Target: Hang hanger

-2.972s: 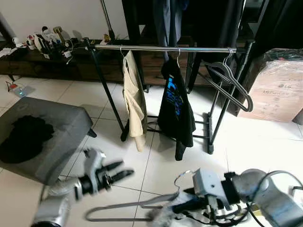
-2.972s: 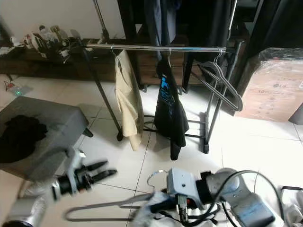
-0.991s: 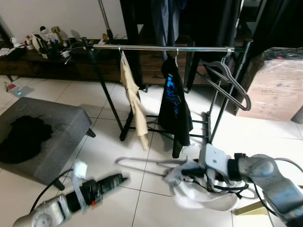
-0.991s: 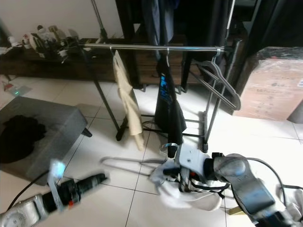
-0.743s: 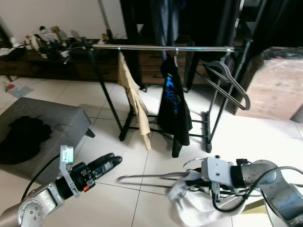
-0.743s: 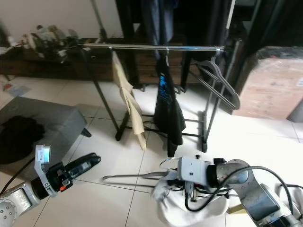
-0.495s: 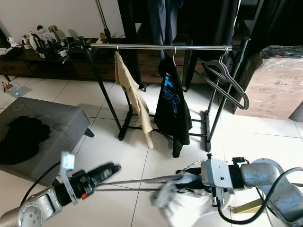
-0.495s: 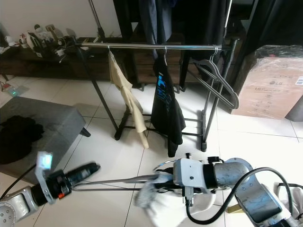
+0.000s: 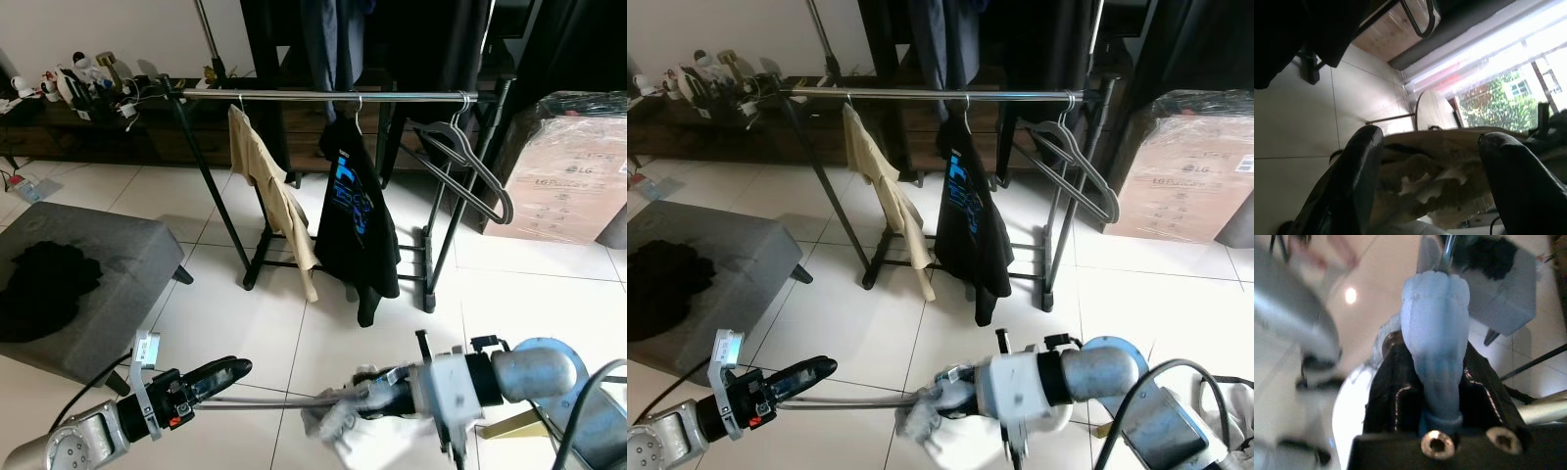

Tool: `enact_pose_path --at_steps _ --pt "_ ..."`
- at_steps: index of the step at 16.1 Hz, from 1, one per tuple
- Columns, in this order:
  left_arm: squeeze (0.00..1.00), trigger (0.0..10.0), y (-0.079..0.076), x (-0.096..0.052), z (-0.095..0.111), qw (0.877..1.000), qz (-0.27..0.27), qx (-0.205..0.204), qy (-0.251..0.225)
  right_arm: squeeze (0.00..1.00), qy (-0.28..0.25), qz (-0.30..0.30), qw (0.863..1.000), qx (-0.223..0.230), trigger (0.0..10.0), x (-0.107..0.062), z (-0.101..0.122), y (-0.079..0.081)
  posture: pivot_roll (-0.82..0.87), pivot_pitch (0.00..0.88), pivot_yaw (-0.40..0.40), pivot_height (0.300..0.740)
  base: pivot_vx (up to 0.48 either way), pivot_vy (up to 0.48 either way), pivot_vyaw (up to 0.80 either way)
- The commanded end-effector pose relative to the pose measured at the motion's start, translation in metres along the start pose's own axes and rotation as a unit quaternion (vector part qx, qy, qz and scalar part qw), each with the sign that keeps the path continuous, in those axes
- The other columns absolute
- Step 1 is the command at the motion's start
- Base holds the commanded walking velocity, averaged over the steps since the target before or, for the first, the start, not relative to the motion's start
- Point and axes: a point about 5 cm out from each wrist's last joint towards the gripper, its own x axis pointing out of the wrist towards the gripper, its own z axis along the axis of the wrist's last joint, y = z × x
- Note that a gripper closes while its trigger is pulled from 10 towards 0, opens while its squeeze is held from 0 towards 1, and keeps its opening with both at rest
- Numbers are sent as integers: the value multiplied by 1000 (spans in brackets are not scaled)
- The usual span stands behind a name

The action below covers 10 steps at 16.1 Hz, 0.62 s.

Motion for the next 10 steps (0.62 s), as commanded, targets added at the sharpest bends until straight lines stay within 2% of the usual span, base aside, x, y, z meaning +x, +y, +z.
enact_pose_path --at_steps 1,3,4,6,7,8,9,10 --pt "0 10000 1 -7 11 999 12 9 -36 0 50 5 999 19 0 3 -13 2 -159 183 77 740 0 0 0" --pt "0 10000 -7 -5 26 997 -1 34 -71 0 47 -48 993 100 0 4 -23 -5 -154 181 76 740 0 0 0" --pt "0 10000 -19 -3 40 994 -25 54 -97 0 50 -70 989 123 0 6 -28 -9 -149 178 75 740 0 0 0" --pt "0 10000 -32 2 48 991 -52 66 -106 0 55 -84 984 146 0 10 -34 -10 -145 174 76 740 0 0 0" --pt "0 10000 -46 8 47 990 -82 78 -86 0 86 -127 972 176 0 12 -44 -16 -143 170 78 740 0 0 0" --pt "0 10000 -49 9 46 990 -88 80 -81 0 95 -143 968 185 0 12 -47 -19 -141 168 79 740 0 0 0" --pt "0 10000 -54 11 39 990 -99 73 -68 0 119 -227 939 228 0 8 -57 -36 -140 165 84 740 0 0 0" --pt "0 10000 -54 11 35 991 -100 63 -65 0 124 -260 926 246 0 6 -59 -43 -140 164 84 740 0 0 0"
